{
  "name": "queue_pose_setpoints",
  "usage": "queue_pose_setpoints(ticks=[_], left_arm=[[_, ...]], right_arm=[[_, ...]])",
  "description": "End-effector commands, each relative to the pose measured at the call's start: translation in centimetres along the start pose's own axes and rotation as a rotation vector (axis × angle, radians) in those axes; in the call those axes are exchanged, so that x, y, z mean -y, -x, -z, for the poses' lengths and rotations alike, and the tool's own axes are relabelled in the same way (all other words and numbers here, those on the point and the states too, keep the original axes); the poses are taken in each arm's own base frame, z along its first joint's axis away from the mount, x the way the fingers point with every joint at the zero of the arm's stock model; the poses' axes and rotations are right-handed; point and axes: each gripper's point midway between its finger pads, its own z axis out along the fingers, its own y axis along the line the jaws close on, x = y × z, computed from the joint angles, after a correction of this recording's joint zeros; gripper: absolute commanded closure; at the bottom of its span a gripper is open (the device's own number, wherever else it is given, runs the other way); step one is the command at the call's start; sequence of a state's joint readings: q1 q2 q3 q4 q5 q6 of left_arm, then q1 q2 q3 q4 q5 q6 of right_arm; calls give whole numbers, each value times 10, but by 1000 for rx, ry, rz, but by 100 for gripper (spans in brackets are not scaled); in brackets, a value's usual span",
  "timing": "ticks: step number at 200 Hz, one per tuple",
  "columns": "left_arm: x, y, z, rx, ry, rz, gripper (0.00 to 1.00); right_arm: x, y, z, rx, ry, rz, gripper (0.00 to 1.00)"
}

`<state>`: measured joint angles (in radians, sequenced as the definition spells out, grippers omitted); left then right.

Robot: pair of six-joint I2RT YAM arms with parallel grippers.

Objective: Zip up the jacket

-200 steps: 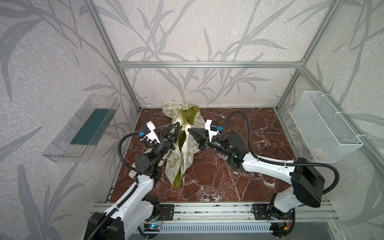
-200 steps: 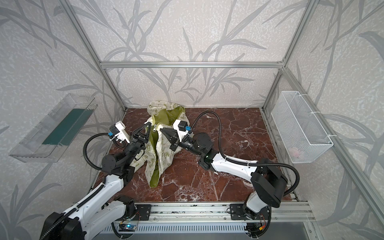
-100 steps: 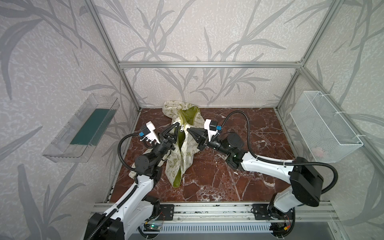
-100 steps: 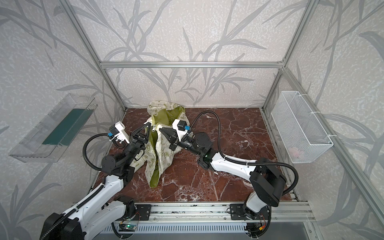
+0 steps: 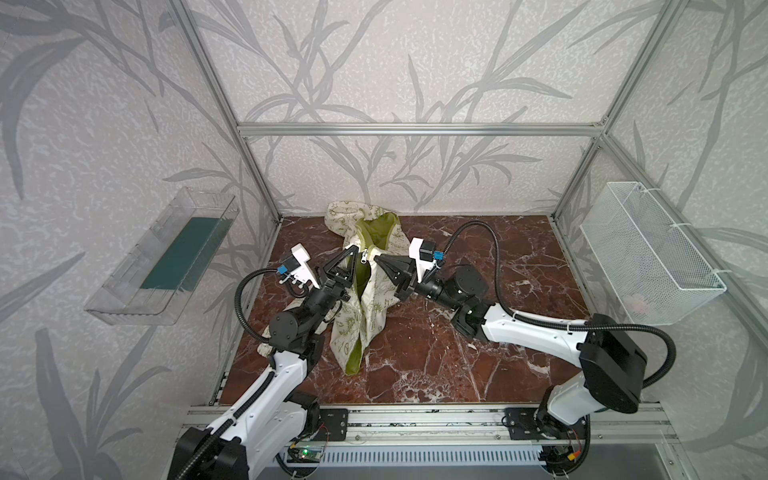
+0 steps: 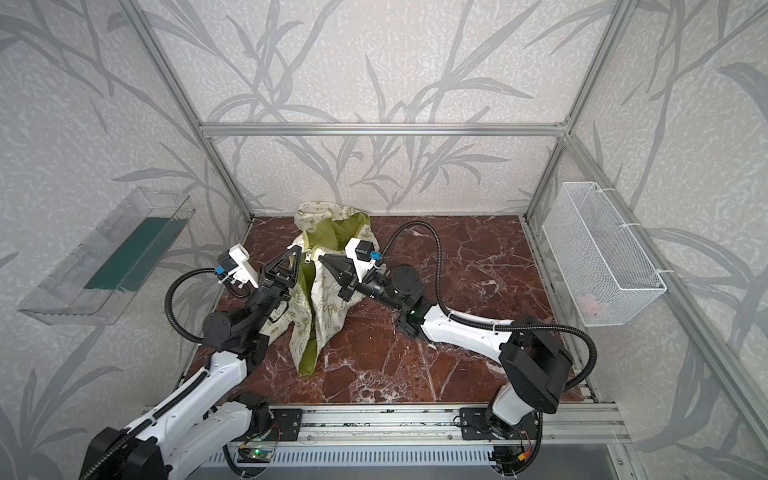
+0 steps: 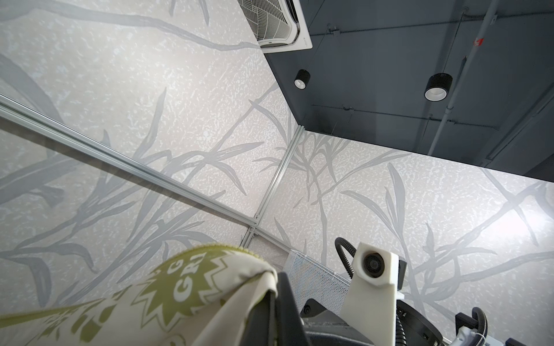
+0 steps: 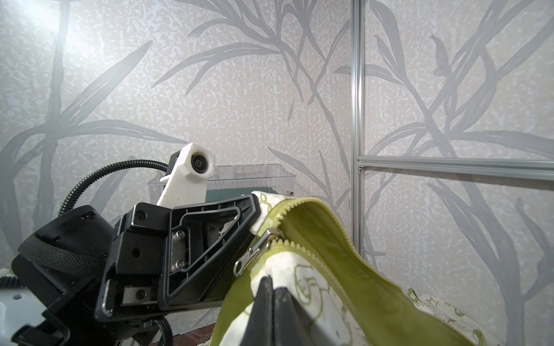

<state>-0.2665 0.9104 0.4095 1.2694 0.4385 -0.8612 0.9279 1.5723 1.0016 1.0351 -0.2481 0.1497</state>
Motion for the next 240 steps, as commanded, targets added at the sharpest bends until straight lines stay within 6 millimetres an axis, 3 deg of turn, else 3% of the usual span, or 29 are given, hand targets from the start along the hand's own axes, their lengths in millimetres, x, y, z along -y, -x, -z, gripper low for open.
queue_pose_setpoints(ticks=[1, 149, 240], left_arm=[[17, 10, 3, 38, -61, -18, 100], [17, 10, 0, 41, -58, 8, 100], [6, 8, 3, 49, 1, -39, 100]], right_arm=[[1, 40, -5, 129, 0, 32, 100], [4, 42, -17, 188, -17, 38, 100], [3, 64, -11, 278, -58, 28, 100]])
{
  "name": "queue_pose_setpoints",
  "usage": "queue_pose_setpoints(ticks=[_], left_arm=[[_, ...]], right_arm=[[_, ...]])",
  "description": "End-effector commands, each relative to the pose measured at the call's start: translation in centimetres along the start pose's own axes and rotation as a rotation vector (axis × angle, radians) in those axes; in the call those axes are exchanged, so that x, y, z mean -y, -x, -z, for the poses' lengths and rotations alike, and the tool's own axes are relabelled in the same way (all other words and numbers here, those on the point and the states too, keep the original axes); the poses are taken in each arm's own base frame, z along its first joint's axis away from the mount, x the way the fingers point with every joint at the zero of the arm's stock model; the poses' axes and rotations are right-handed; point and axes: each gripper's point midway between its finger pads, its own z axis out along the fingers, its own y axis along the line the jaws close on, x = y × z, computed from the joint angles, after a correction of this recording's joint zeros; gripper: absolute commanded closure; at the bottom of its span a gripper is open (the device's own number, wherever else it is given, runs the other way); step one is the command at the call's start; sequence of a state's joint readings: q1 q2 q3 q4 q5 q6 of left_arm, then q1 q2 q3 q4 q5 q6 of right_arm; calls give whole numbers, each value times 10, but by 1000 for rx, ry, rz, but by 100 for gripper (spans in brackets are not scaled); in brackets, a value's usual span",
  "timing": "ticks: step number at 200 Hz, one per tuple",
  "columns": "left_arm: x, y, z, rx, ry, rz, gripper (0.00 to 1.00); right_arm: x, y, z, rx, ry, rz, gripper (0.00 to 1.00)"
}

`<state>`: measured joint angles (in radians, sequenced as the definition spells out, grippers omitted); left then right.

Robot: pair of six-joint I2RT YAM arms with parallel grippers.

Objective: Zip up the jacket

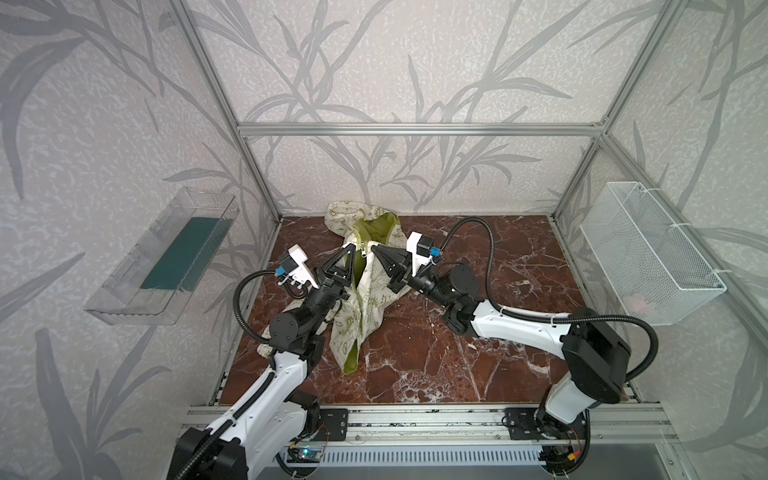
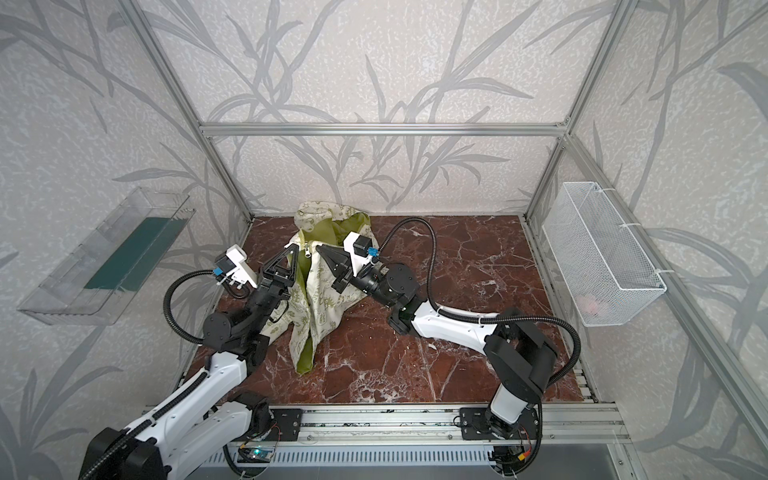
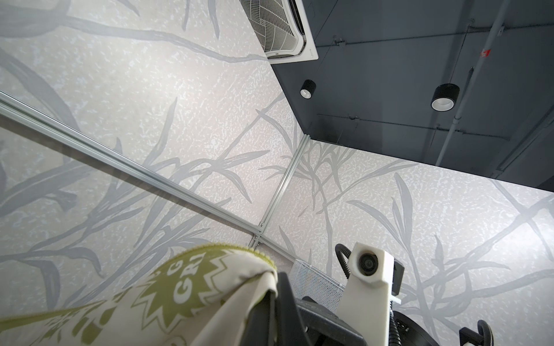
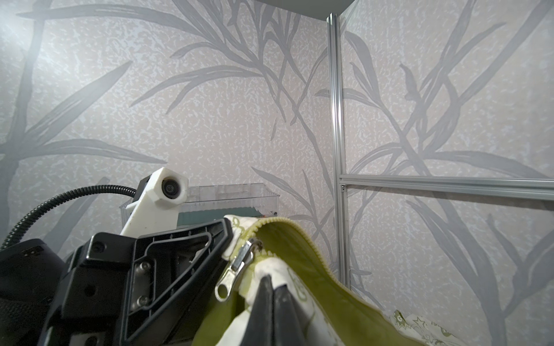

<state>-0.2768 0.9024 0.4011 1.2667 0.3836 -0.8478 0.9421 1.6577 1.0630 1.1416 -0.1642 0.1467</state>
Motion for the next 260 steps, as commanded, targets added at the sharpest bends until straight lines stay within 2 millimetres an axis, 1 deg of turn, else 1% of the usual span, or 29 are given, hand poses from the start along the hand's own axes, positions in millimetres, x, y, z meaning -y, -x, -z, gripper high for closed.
queue_pose_setpoints(ticks=[1, 21, 41, 54, 75, 98, 109, 115, 116, 118, 120, 132, 144, 169, 188, 213, 216, 221, 223, 227, 246, 260], left_arm=[[11, 4, 1, 14, -33, -32, 100], [13, 4, -1, 2, -43, -33, 100], [14, 3, -1, 0, -46, -49, 100], [14, 4, -1, 3, -45, -65, 100], [17, 4, -3, 2, -54, -83, 100], [20, 3, -4, -7, -68, -81, 100], [22, 1, -3, -19, -81, -83, 100], [23, -1, -3, -27, -88, -83, 100], [23, -2, -3, -31, -86, -83, 100], [22, -3, -3, -36, -87, -83, 100], [23, -4, -3, -41, -89, -83, 100], [21, -9, -1, -59, -87, -96, 100], [18, -11, 1, -60, -73, -111, 100], [13, -12, 3, -66, -35, -144, 100], [10, -14, 2, -88, -14, -160, 100], [5, -18, -1, -111, 4, -178, 100], [4, -19, -2, -117, 6, -176, 100], [2, -22, -3, -132, 12, -172, 100], [1, -24, -4, -142, 12, -169, 100], [0, -26, -6, -159, 15, -166, 100], [-2, -48, -17, -276, -14, -139, 100], [-6, -75, -25, -358, -34, -106, 100]], right_arm=[[-6, 57, 0, 188, -3, 8, 100], [-5, 64, 0, 223, -8, -19, 100], [-8, 66, -3, 239, 9, -58, 100], [-9, 63, -3, 237, 13, -81, 100], [-3, 52, -1, 230, -12, -153, 100], [2, 44, 2, 224, -40, -156, 100], [7, 45, 3, 247, -65, -161, 100], [9, 52, 1, 270, -75, -172, 100], [9, 54, 1, 275, -75, -174, 100], [11, 46, -2, 262, -79, -177, 100], [11, 44, -3, 260, -78, -177, 100], [10, 49, -11, 281, -65, -175, 100], [12, 54, -15, 298, -69, -180, 100], [17, 53, -15, 302, -89, -204, 100], [17, 54, -14, 303, -84, -213, 100], [17, 59, -3, 300, -104, -210, 100], [19, 58, -1, 297, -110, -208, 100], [21, 50, 1, 278, -123, -212, 100], [20, 59, 4, 293, -123, -211, 100], [20, 58, 8, 286, -131, -212, 100], [27, 49, 32, 235, -201, -199, 100], [33, 41, 57, 187, -274, -157, 100]])
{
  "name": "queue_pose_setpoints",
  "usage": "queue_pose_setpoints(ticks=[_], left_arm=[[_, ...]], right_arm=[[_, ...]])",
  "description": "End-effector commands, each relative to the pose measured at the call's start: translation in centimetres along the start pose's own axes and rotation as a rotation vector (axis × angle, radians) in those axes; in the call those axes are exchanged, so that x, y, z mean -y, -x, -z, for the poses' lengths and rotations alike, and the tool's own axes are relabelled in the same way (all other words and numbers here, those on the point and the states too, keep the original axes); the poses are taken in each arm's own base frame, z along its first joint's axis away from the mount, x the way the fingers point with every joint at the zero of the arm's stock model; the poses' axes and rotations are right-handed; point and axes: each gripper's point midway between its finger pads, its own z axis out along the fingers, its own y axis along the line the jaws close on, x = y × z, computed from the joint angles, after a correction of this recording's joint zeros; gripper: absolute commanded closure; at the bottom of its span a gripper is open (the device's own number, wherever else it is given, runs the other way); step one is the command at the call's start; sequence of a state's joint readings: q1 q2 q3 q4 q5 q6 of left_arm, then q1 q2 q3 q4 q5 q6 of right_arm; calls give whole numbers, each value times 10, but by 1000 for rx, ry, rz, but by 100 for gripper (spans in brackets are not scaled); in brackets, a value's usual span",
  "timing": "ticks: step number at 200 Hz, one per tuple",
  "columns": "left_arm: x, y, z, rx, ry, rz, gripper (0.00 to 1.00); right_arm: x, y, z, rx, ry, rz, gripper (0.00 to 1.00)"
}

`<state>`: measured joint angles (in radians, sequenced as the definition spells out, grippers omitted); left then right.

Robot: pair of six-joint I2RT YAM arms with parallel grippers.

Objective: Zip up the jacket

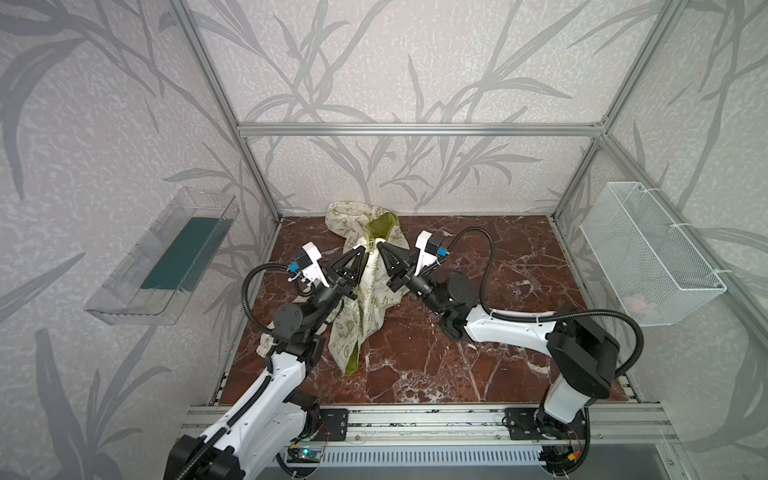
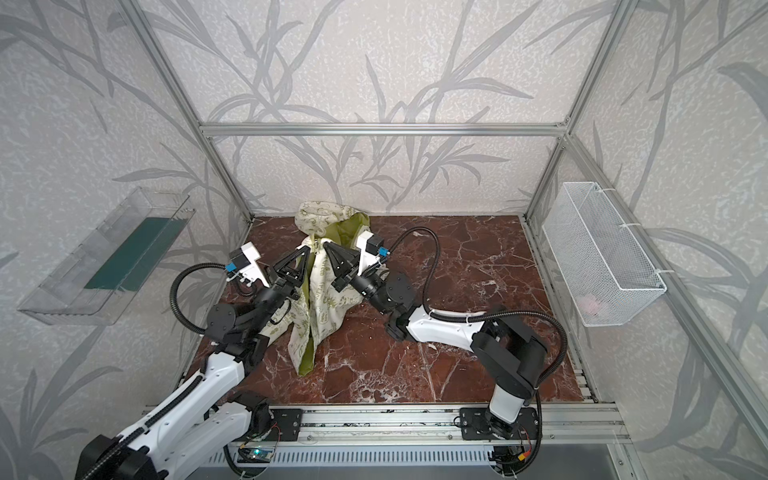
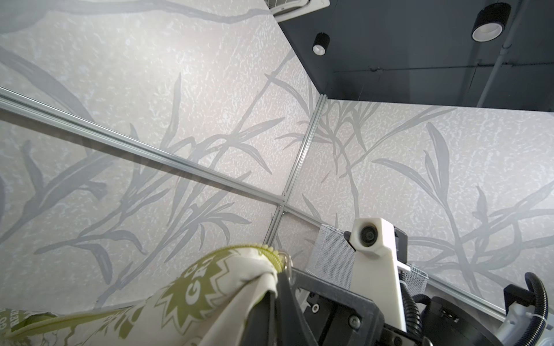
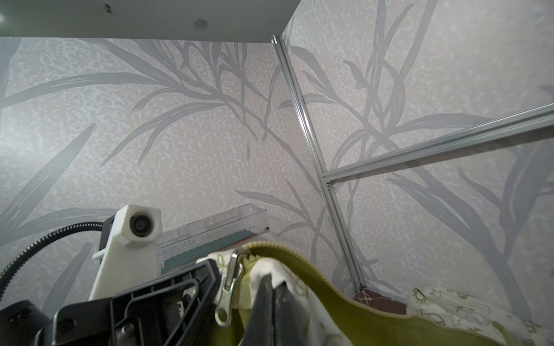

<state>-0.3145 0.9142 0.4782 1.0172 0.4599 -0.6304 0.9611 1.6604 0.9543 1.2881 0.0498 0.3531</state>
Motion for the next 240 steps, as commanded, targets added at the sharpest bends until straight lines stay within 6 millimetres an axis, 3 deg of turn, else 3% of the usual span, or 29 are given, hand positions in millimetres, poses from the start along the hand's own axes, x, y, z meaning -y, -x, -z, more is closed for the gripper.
queue_pose_setpoints(ticks=[1, 22, 53, 114, 149, 211, 240], left_arm=[[9, -36, -20, -163, -81, 19, 100], [15, -70, -39, -234, -154, 62, 100], [19, -95, -67, -240, -237, 179, 100], [39, -148, -101, -289, -293, 234, 100], [43, -164, -105, -317, -285, 249, 100], [66, -182, -96, -362, -255, 207, 100], [71, -182, -92, -365, -247, 199, 100]], right_arm=[[4, 51, 31, 115, -83, 51, 100], [21, 49, 70, 66, -185, 103, 100], [41, 60, 113, 28, -319, 173, 100], [65, 83, 163, 16, -462, 181, 100], [82, 74, 187, -14, -511, 119, 100], [89, 66, 212, -63, -515, 62, 100], [89, 61, 221, -75, -512, 42, 90]])
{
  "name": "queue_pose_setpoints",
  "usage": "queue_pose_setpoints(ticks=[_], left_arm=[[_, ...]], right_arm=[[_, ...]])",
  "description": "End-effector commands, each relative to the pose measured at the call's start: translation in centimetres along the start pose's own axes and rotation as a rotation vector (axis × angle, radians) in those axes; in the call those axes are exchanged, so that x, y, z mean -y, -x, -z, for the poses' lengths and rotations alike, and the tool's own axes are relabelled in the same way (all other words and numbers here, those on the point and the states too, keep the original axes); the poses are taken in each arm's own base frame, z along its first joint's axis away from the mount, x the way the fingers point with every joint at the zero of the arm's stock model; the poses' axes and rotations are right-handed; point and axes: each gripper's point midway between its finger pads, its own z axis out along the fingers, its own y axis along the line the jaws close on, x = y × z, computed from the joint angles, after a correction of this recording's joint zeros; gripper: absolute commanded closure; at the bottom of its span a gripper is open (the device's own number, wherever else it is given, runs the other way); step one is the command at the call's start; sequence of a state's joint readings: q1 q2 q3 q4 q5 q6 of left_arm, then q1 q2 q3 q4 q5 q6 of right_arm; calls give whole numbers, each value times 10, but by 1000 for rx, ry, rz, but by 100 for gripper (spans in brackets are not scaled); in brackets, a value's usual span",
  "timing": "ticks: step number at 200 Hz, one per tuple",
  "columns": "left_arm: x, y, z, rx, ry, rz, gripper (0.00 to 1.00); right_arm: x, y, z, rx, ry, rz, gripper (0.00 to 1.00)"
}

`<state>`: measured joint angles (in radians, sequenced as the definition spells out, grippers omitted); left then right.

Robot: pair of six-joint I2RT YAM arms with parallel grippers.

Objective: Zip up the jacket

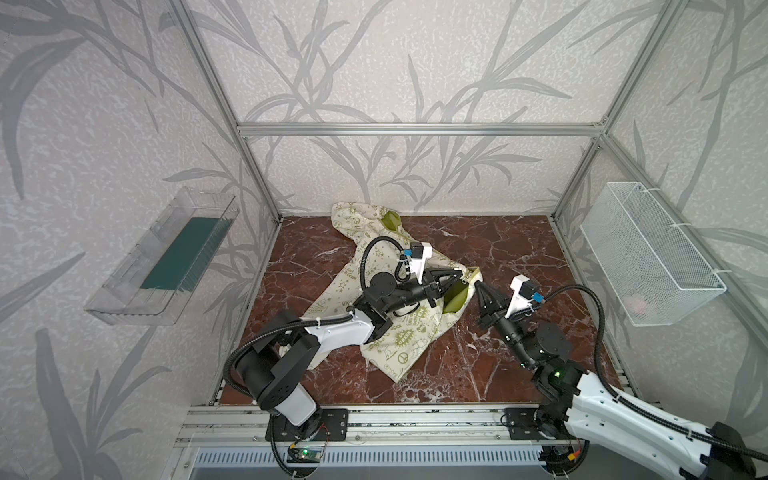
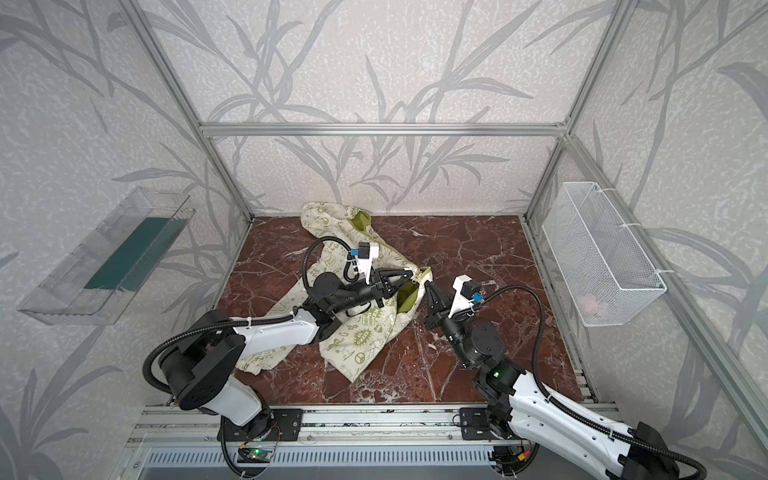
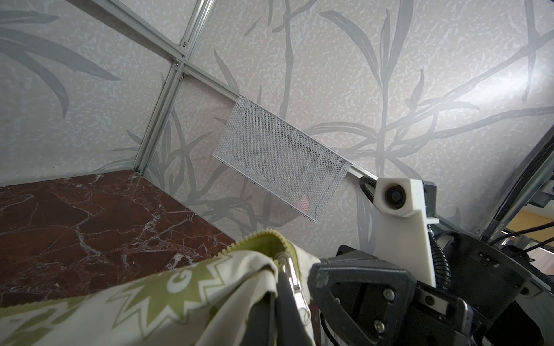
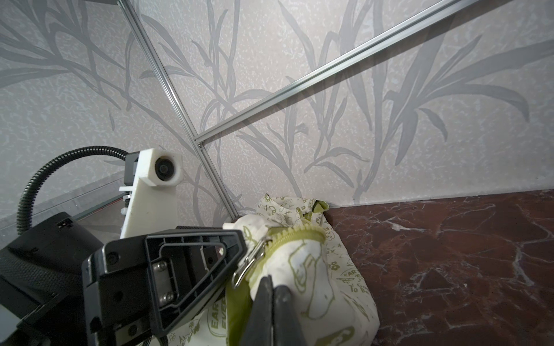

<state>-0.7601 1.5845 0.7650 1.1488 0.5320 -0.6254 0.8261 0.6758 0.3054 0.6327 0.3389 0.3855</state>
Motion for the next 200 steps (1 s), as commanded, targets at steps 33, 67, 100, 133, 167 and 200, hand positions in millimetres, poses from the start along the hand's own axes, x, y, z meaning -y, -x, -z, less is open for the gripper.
queue_pose_setpoints(ticks=[33, 67, 100, 133, 167, 200], left_arm=[[-2, 15, 8, 44, 63, -42, 100], [0, 17, 10, 45, 62, -35, 100], [2, 18, 11, 47, 58, -26, 100], [3, 17, 13, 46, 60, -21, 100], [4, 19, 13, 54, 61, -16, 100], [5, 20, 14, 54, 61, -22, 100]], right_arm=[[11, 6, 17, 15, -25, -36, 77], [5, -2, 25, -62, 17, 176, 68], [-7, -24, 23, -223, 119, 611, 62], [-19, -25, 14, -231, 199, 877, 49], [-27, -19, 2, -223, 219, 938, 46], [-29, -13, -12, -192, 179, 913, 46]])
